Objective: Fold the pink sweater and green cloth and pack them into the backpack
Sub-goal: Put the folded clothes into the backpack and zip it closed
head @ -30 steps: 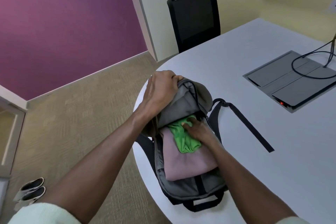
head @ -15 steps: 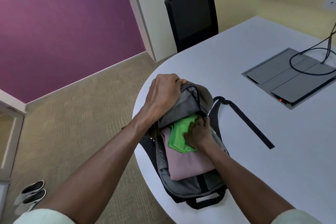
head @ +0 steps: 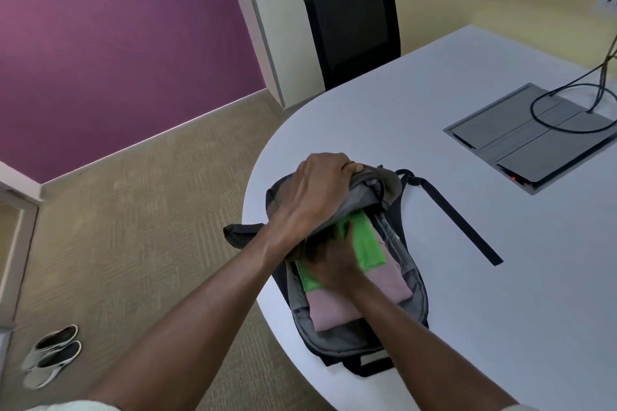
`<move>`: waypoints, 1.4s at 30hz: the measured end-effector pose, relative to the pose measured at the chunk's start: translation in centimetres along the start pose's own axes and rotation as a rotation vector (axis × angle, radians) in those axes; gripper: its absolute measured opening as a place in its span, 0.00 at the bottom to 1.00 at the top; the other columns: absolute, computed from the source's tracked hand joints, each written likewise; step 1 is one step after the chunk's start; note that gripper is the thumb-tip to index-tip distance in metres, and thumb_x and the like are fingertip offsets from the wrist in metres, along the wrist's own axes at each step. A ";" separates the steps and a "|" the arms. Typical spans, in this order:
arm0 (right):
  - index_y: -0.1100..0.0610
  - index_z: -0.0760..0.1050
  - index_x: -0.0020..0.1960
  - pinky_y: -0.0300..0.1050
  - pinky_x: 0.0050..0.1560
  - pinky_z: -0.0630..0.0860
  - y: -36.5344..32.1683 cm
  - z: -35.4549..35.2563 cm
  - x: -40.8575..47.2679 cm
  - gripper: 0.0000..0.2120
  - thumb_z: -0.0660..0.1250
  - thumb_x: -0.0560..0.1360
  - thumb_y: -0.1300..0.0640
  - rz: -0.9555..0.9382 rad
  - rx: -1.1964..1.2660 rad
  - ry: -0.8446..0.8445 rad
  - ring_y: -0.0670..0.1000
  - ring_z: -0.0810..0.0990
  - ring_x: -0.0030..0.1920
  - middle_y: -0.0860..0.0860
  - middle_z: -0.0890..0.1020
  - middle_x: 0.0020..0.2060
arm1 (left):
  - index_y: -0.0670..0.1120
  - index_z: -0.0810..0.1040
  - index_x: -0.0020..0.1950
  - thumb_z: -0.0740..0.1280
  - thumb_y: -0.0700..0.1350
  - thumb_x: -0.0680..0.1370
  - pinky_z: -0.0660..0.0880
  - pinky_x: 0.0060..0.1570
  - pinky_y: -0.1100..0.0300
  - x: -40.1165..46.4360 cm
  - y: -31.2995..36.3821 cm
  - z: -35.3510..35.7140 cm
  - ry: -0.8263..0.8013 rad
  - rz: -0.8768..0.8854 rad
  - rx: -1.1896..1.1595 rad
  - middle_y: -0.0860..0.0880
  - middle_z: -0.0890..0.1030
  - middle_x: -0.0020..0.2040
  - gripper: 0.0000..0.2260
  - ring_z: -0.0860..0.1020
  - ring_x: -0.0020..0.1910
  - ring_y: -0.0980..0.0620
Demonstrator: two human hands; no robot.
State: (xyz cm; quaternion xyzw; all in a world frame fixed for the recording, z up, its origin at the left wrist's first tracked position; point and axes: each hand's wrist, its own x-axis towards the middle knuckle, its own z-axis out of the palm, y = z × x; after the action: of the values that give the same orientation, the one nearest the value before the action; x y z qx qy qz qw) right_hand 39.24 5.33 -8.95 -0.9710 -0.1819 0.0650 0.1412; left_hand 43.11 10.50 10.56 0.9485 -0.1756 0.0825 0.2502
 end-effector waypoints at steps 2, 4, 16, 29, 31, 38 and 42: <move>0.43 0.73 0.69 0.81 0.66 0.40 1.7 0.1 -2.2 0.32 0.48 0.74 0.29 0.147 -0.048 -0.189 0.68 0.60 0.75 0.60 0.72 0.70 | 0.41 0.78 0.40 0.61 0.48 0.83 0.73 0.40 0.52 -0.7 0.5 0.2 -0.007 0.021 -0.044 0.52 0.77 0.33 0.16 0.75 0.35 0.51; 0.37 0.53 0.78 0.77 0.65 0.31 3.5 0.5 -3.9 0.43 0.31 0.68 0.22 0.196 -0.075 -0.252 0.65 0.40 0.78 0.58 0.50 0.80 | 0.43 0.81 0.45 0.60 0.48 0.83 0.72 0.40 0.55 -1.7 0.9 0.8 -0.033 0.042 -0.054 0.51 0.81 0.38 0.15 0.75 0.37 0.54; 0.61 0.76 0.44 0.49 0.39 0.75 6.4 -5.3 -12.0 0.16 0.57 0.83 0.52 0.955 1.381 0.461 0.58 0.80 0.41 0.58 0.83 0.38 | 0.49 0.82 0.43 0.63 0.58 0.81 0.74 0.34 0.56 -10.5 0.2 6.4 0.074 0.034 -0.236 0.55 0.80 0.34 0.17 0.76 0.33 0.58; 0.61 0.78 0.53 0.48 0.32 0.83 9.9 -7.7 -15.2 0.10 0.64 0.81 0.54 1.162 2.003 0.079 0.54 0.86 0.39 0.57 0.86 0.41 | 0.40 0.77 0.57 0.62 0.47 0.83 0.81 0.48 0.49 -19.7 -4.9 8.9 0.219 -1.428 -1.500 0.42 0.82 0.53 0.11 0.81 0.53 0.45; 0.63 0.77 0.51 0.48 0.29 0.82 10.4 -6.4 -15.9 0.09 0.64 0.81 0.56 1.223 1.908 0.094 0.56 0.83 0.42 0.58 0.84 0.42 | 0.41 0.78 0.55 0.64 0.45 0.82 0.81 0.46 0.52 -20.6 -4.1 9.5 0.209 -1.432 -1.544 0.43 0.83 0.51 0.08 0.82 0.50 0.47; 0.63 0.74 0.42 0.47 0.31 0.77 12.5 -1.4 -15.5 0.11 0.65 0.81 0.59 1.320 1.426 -0.049 0.52 0.77 0.34 0.57 0.79 0.37 | 0.41 0.79 0.49 0.68 0.41 0.80 0.79 0.36 0.60 -23.3 -5.1 14.8 0.315 -1.573 -1.228 0.44 0.82 0.50 0.03 0.80 0.42 0.51; 0.62 0.73 0.39 0.45 0.29 0.76 13.3 -0.3 -14.5 0.11 0.61 0.80 0.65 1.328 1.300 -0.102 0.51 0.73 0.28 0.56 0.76 0.30 | 0.42 0.78 0.46 0.66 0.41 0.81 0.78 0.33 0.63 -23.5 -5.3 15.4 0.323 -1.583 -1.211 0.44 0.79 0.47 0.05 0.77 0.39 0.52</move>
State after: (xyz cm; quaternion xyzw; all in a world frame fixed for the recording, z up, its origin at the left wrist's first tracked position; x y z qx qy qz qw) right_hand 30.37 -12.04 -11.60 -0.6021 0.4772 0.2643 0.5830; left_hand 24.47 13.90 -10.85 0.4833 0.5279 -0.0830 0.6935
